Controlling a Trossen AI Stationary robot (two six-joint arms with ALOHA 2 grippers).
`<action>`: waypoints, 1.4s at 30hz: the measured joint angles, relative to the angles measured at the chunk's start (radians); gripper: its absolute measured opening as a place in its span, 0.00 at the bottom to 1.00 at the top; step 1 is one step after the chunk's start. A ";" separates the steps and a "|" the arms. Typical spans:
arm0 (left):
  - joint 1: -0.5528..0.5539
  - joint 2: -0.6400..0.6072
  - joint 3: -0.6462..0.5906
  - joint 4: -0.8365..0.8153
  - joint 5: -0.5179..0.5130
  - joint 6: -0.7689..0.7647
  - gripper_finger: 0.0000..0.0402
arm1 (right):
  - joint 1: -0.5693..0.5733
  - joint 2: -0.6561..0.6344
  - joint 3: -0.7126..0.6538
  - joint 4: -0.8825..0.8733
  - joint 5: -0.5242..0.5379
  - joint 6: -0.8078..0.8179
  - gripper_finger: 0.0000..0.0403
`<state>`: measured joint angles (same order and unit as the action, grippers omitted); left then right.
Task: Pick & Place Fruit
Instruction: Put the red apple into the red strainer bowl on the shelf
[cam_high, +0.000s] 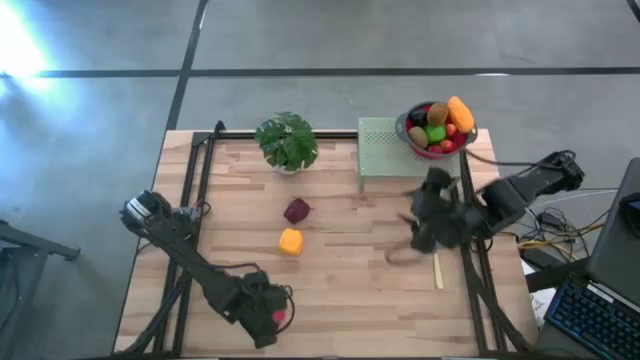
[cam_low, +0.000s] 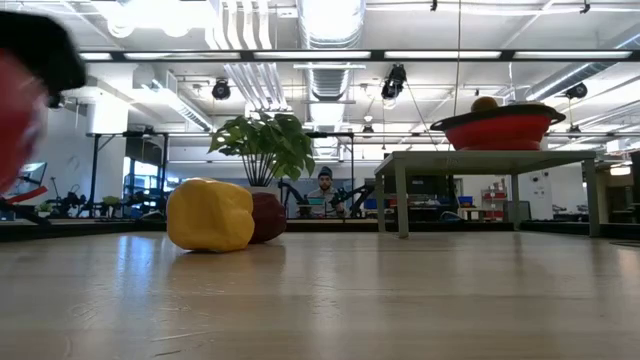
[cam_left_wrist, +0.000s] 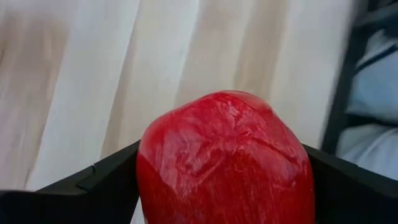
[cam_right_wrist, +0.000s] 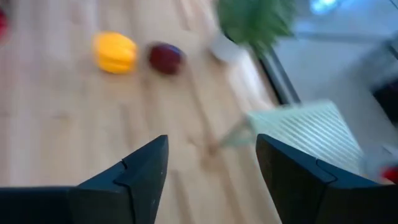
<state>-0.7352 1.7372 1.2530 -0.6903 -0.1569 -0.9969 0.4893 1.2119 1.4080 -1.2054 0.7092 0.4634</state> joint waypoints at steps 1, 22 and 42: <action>0.007 -0.006 0.000 0.029 -0.013 0.016 0.93 | 0.039 0.000 -0.014 0.036 0.007 -0.006 0.58; 0.309 -0.064 0.005 0.762 -0.042 0.591 0.93 | 0.430 0.000 -0.459 1.035 0.447 -0.468 0.76; 0.481 -0.066 0.037 1.205 -0.047 0.735 0.93 | 0.410 0.001 -0.407 1.040 0.473 -0.646 0.94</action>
<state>-0.2541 1.6711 1.2900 0.5144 -0.2043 -0.2617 0.8989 1.2125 1.0006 -0.1650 1.1824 -0.1828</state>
